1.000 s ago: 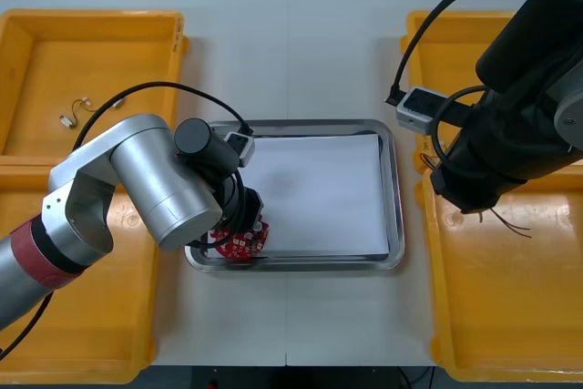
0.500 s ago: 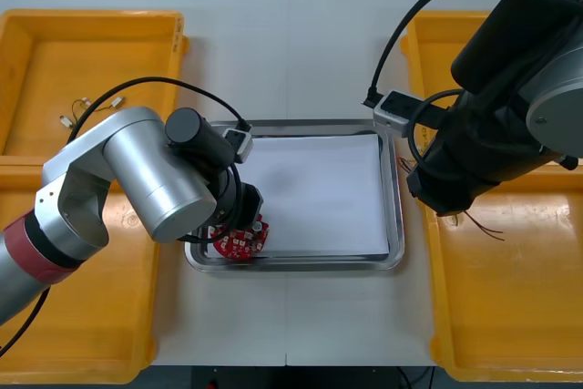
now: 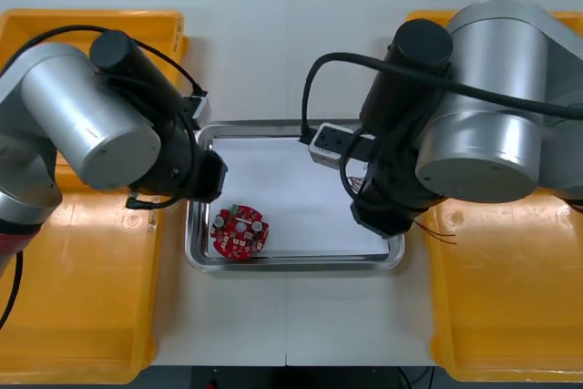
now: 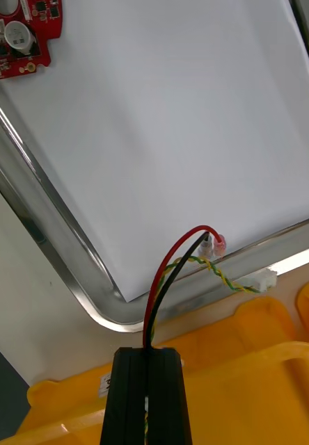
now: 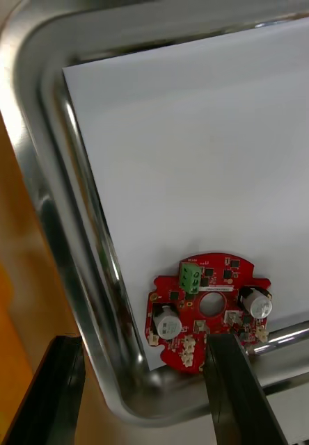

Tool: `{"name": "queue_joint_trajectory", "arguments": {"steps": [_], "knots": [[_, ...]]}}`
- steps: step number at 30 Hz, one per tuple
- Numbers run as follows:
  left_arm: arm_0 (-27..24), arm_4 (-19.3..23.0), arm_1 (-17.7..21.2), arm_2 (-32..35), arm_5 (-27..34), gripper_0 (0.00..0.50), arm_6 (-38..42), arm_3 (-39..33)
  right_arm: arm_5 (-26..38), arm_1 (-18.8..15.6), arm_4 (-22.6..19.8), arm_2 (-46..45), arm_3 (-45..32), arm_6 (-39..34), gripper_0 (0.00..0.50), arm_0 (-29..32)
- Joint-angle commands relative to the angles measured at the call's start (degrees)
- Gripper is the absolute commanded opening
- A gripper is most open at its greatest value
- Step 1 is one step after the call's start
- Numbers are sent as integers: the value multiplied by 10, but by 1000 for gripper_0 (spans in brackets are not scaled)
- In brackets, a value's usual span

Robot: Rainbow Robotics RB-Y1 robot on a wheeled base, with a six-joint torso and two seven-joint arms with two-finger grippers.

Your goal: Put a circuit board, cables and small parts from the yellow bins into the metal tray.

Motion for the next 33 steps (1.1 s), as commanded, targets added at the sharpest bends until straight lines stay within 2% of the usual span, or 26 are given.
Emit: {"name": "queue_joint_trajectory", "arguments": {"steps": [1, 9, 16, 26, 33], "knots": [[-11, 40, 35, 62, 43, 500, 3, -33, -5, 25, 36, 41, 0, 53, 0, -23], [-39, 95, 68, 119, 98, 500, -13, -26, -28, 43, 56, 55, 40, 168, 0, -23], [-65, 142, 104, 156, 109, 500, -34, 10, -37, 82, 76, 56, 90, 268, 0, -21], [-101, 144, 133, 188, 109, 500, -116, 109, -95, 96, 97, 67, 117, 330, 0, 10], [-123, 113, 140, 212, 109, 500, -179, 171, -132, 92, 151, 121, 118, 329, 0, 24]]}}
